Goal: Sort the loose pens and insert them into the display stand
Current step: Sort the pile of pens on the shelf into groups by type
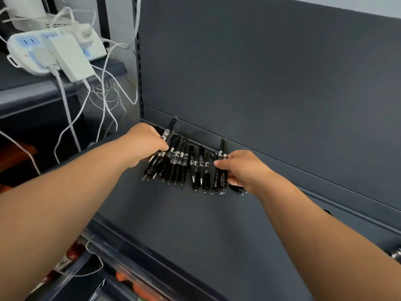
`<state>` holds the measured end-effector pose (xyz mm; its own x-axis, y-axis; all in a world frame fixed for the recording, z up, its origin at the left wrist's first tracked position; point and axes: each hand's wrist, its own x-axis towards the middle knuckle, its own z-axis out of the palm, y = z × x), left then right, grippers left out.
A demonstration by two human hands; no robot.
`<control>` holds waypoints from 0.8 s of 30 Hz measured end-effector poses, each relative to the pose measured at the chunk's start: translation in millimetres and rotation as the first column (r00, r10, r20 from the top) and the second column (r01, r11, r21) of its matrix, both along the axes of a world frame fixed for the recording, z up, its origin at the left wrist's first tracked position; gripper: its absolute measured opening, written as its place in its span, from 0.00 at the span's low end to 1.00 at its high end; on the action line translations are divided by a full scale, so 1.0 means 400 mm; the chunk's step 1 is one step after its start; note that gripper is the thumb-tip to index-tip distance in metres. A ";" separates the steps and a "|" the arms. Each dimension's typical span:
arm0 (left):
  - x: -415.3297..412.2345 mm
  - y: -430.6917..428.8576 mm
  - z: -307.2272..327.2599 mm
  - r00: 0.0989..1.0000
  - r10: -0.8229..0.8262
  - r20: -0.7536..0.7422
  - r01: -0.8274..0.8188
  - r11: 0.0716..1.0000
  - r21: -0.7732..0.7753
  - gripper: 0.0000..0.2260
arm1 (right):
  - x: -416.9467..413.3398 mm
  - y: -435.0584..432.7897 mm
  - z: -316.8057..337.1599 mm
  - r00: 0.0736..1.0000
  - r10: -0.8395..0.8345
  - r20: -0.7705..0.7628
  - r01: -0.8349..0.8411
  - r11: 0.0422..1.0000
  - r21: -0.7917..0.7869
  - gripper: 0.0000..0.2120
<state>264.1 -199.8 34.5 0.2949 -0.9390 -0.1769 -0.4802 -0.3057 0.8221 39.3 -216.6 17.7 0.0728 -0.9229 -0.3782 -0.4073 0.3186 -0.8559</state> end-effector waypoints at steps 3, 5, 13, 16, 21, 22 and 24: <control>-0.004 -0.014 -0.013 1.000 -0.027 0.009 0.026 0.999 0.022 0.09 | 0.024 -0.005 -0.001 0.999 -0.017 -0.048 0.016 1.000 -0.008 0.15; -0.014 -0.022 -0.024 0.998 -0.057 0.010 0.056 0.997 0.047 0.09 | 0.036 -0.007 -0.004 0.995 -0.031 -0.099 0.028 0.999 -0.029 0.14; -0.026 -0.035 -0.056 0.989 -0.131 0.061 0.127 0.990 0.063 0.11 | 0.033 0.012 -0.012 0.974 -0.042 -0.221 0.006 0.987 -0.162 0.14; -0.027 -0.024 -0.050 0.962 -0.186 0.199 0.176 0.982 0.070 0.09 | 0.020 0.026 -0.016 0.951 -0.040 -0.307 -0.033 0.973 -0.228 0.14; -0.066 0.010 -0.029 0.845 -0.244 0.476 0.264 0.964 0.027 0.13 | -0.021 0.069 -0.001 0.893 -0.033 -0.448 -0.136 0.931 -0.340 0.16; -0.083 0.018 -0.027 0.838 -0.241 0.490 0.280 0.960 -0.008 0.17 | -0.035 0.079 0.003 0.881 -0.035 -0.472 -0.154 0.921 -0.357 0.17; -0.127 0.035 -0.024 0.810 -0.254 0.529 0.350 0.932 -0.088 0.21 | -0.071 0.104 0.008 0.860 -0.042 -0.509 -0.181 0.907 -0.380 0.20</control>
